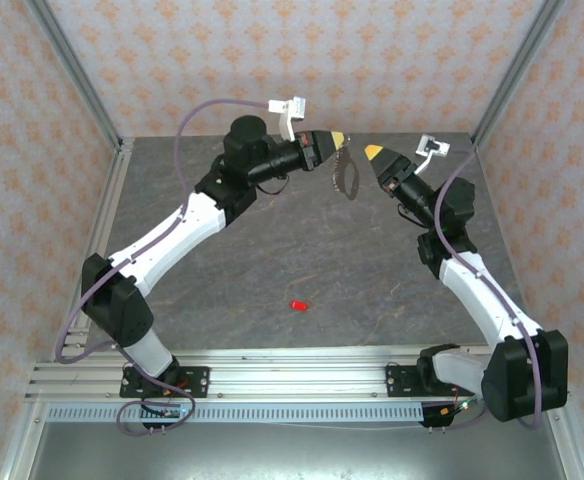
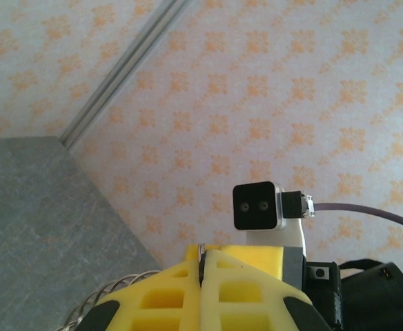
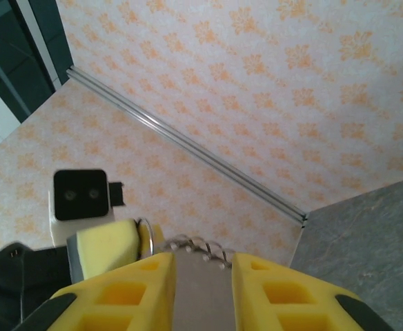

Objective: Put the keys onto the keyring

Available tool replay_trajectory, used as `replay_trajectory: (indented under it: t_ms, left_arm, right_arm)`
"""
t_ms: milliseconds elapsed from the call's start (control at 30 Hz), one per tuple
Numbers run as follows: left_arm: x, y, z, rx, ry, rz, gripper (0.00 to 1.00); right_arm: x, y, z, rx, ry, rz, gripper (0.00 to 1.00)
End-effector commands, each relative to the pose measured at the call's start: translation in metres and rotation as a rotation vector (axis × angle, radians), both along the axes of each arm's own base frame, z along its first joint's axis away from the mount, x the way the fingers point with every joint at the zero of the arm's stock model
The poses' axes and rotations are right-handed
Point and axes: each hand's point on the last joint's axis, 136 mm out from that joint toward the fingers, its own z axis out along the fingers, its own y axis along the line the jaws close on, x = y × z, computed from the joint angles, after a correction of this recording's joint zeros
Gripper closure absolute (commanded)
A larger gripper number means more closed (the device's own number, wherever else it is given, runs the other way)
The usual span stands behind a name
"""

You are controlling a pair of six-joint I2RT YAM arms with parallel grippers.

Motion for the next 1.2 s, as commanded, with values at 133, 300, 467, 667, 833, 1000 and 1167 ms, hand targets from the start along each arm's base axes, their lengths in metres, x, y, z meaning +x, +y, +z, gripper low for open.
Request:
replay_trajectory:
  t_ms: [133, 300, 467, 667, 833, 1000, 1167]
  left_arm:
    - [-0.020, -0.006, -0.002, 0.167, -0.057, -0.244, 1.00]
    - [-0.026, -0.013, -0.007, 0.214, -0.051, -0.343, 1.00]
    - [-0.024, -0.016, -0.012, 0.218, -0.041, -0.360, 1.00]
    - [-0.024, -0.016, -0.013, 0.216, -0.040, -0.362, 1.00]
    - [-0.024, -0.016, -0.011, 0.214, -0.044, -0.362, 1.00]
    - [-0.024, -0.016, -0.011, 0.213, -0.048, -0.361, 1.00]
    - [-0.024, -0.017, -0.009, 0.210, -0.051, -0.358, 1.00]
  right_arm:
    - [-0.016, 0.006, 0.021, -0.072, -0.083, 0.072, 0.76]
    - [-0.022, 0.013, 0.038, -0.040, -0.130, 0.133, 0.71]
    - [-0.024, 0.019, 0.041, -0.027, -0.139, 0.161, 0.71]
    - [-0.024, 0.027, 0.039, -0.028, -0.136, 0.181, 0.73]
    - [-0.018, 0.032, 0.026, -0.033, -0.105, 0.184, 0.73]
    - [-0.016, 0.033, 0.018, -0.031, -0.089, 0.178, 0.75]
    - [-0.017, 0.036, 0.014, -0.029, -0.083, 0.186, 0.77]
